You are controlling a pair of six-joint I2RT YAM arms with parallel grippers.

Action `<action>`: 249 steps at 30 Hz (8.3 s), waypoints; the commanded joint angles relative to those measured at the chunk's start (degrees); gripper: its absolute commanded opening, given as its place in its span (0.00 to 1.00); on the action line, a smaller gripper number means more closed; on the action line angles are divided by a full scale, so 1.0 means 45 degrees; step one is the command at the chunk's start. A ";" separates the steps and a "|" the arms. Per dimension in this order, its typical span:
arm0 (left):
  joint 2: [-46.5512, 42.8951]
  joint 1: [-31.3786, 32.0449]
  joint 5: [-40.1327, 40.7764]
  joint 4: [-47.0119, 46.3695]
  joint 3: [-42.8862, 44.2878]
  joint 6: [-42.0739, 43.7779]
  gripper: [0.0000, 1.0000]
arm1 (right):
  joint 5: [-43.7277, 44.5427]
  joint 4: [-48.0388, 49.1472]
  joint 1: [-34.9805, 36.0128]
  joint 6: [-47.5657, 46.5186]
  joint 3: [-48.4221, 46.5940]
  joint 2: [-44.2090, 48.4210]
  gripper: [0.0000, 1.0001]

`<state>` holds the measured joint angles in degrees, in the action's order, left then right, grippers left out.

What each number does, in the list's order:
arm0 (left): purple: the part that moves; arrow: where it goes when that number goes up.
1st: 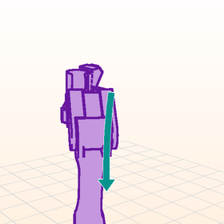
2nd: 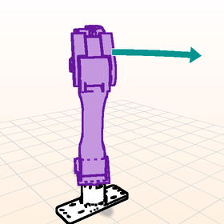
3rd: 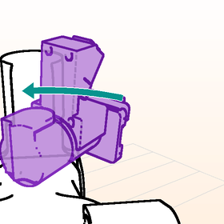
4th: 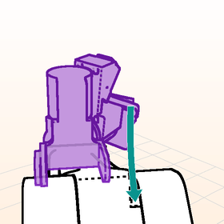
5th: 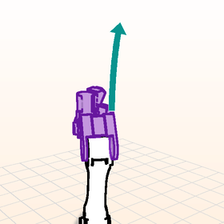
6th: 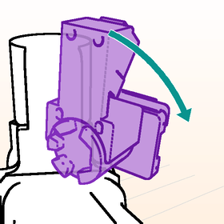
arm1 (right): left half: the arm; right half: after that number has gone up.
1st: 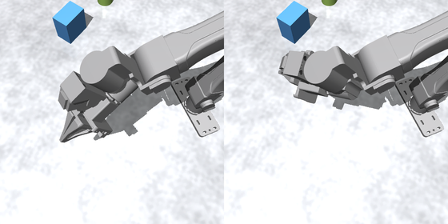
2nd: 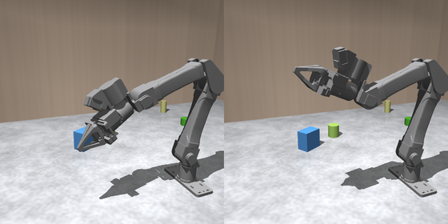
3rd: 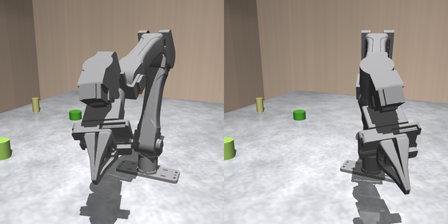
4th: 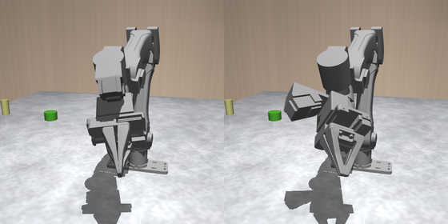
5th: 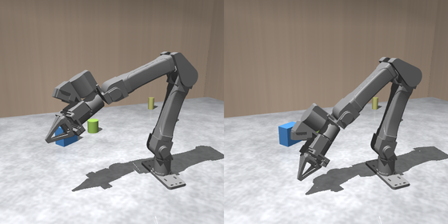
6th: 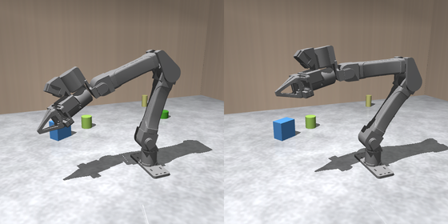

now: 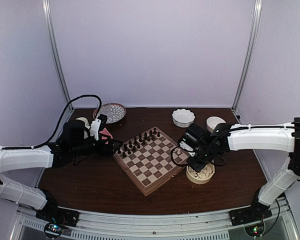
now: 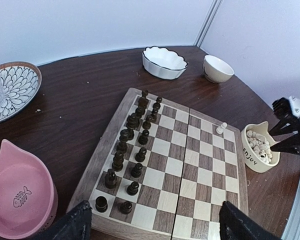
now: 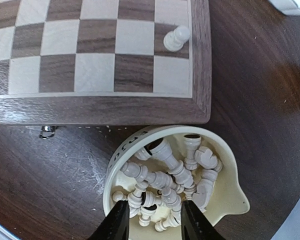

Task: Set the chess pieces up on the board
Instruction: Pick up the chess pile from the storage box, then pick up the bishop from the chess pile, then place the bishop on f2.

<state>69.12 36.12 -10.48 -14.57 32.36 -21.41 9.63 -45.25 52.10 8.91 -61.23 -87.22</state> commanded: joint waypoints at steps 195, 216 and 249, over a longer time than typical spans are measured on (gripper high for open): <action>0.4893 0.4297 -0.4496 -0.4087 0.1545 0.4368 0.00 | -0.3200 1.1484 0.0650 -0.0426 0.4096 0.3277 0.11; 0.3152 0.4157 -0.0088 -0.2948 0.0971 0.3942 0.02 | -0.3256 1.2569 0.0572 0.0152 0.3191 -0.0857 0.12; 0.3322 0.4156 0.0532 -0.2449 0.1207 0.3840 0.11 | -0.3142 1.1481 0.0337 0.0131 0.1952 -0.2267 0.21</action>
<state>84.23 55.07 -8.84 -25.12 37.17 -3.60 -4.51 6.81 53.95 9.37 -51.37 -96.88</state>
